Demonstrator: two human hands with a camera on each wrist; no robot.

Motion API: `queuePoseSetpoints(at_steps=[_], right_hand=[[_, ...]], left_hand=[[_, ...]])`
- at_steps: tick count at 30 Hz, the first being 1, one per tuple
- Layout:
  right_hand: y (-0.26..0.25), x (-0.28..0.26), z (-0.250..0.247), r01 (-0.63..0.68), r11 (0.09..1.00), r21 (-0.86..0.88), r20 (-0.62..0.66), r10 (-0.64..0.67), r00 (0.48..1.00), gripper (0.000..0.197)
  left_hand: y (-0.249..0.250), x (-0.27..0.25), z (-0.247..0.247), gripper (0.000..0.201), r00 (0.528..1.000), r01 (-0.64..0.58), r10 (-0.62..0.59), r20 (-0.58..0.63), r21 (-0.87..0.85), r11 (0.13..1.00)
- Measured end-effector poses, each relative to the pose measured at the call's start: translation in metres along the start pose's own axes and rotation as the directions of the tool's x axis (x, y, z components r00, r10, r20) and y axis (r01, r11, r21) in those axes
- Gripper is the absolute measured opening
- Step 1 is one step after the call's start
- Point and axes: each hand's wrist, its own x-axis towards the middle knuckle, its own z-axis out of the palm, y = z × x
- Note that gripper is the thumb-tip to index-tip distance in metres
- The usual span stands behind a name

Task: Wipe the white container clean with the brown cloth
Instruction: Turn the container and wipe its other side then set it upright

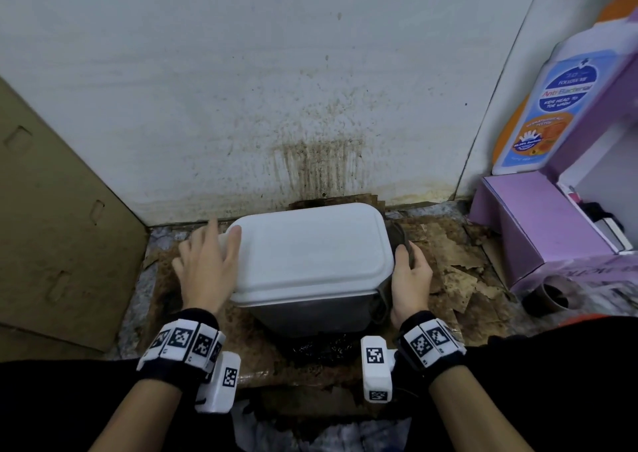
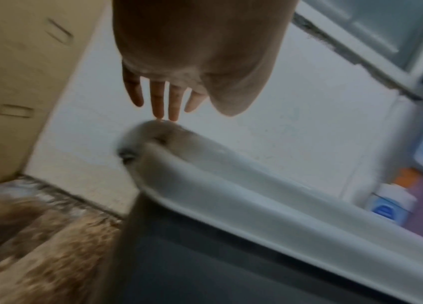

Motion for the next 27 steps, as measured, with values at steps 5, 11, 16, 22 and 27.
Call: queuePoseSetpoints(at_steps=[5, 11, 16, 22, 27], right_hand=[[-0.008, -0.015, 0.018, 0.076, 0.996, -0.046, 0.092, -0.072, 0.993, 0.024], [-0.017, -0.041, 0.051, 0.104, 0.995, -0.004, 0.246, -0.1, 0.964, 0.019], [-0.021, -0.049, 0.071, -0.145, 0.976, 0.162, 0.363, 0.078, 0.928, 0.022], [-0.018, -0.044, 0.081, -0.191, 0.947, 0.258, 0.265, 0.121, 0.957, 0.02], [-0.016, -0.051, 0.095, -0.015, 0.984, 0.176, 0.24, -0.028, 0.97, 0.029]], left_hand=[[0.053, -0.011, 0.009, 0.047, 0.925, -0.376, 0.379, 0.022, -0.073, 0.924], [0.099, -0.011, 0.016, 0.051, 0.862, -0.477, 0.5, 0.087, -0.194, 0.857], [0.084, 0.0, 0.014, 0.06, 0.879, -0.454, 0.459, 0.126, -0.071, 0.888], [0.059, 0.003, -0.002, 0.056, 0.876, -0.457, 0.467, 0.124, -0.098, 0.884], [0.046, 0.009, -0.01, 0.06, 0.883, -0.44, 0.455, 0.118, -0.133, 0.888]])
